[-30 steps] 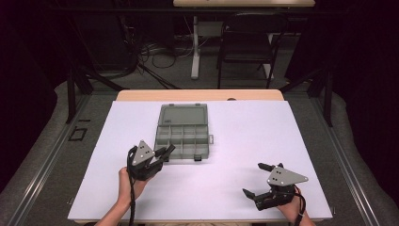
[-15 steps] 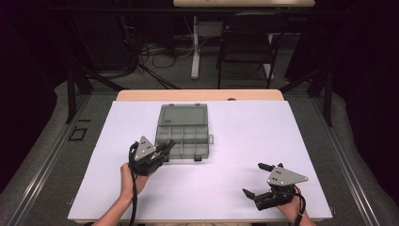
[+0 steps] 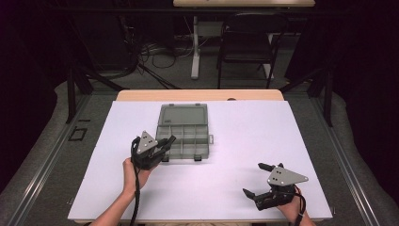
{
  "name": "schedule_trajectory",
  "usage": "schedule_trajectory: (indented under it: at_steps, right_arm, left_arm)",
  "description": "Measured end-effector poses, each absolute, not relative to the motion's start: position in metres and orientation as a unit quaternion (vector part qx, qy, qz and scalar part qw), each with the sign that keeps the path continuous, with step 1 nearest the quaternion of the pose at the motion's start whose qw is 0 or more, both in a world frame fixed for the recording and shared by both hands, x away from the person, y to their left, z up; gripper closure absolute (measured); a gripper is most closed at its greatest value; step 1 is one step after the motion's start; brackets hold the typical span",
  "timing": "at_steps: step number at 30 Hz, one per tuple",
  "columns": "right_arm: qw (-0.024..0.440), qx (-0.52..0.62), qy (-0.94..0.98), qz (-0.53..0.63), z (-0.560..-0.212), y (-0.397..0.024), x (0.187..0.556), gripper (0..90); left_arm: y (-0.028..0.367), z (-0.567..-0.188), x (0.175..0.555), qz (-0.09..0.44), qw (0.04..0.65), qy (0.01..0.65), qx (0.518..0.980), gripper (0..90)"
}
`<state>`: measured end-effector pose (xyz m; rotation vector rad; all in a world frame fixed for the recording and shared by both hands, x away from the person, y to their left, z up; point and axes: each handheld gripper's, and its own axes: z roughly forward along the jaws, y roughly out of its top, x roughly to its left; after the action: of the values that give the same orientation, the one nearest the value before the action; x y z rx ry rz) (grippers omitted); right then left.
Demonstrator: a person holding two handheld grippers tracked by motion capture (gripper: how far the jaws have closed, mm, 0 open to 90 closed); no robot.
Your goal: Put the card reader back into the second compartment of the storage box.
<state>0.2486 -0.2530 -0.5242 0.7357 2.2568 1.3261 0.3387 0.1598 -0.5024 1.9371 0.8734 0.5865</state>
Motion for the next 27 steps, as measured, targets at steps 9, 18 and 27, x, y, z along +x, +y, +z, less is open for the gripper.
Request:
schedule_trajectory:
  at_steps: [9,18,27]
  right_arm:
    - [0.211,0.268,0.811,0.476,-0.525,-0.253,0.249,0.5]
    - [0.21,0.268,0.811,0.476,-0.525,-0.253,0.249,0.6]
    - [0.21,0.268,0.811,0.476,-0.525,-0.253,0.249,0.6]
  left_arm:
    - [0.157,-0.503,0.346,0.24,0.453,0.358,0.78,73.9]
    - [0.155,-0.503,0.352,0.243,0.451,0.361,0.78,73.8]
    - [0.152,-0.504,0.359,0.244,0.451,0.365,0.777,73.8]
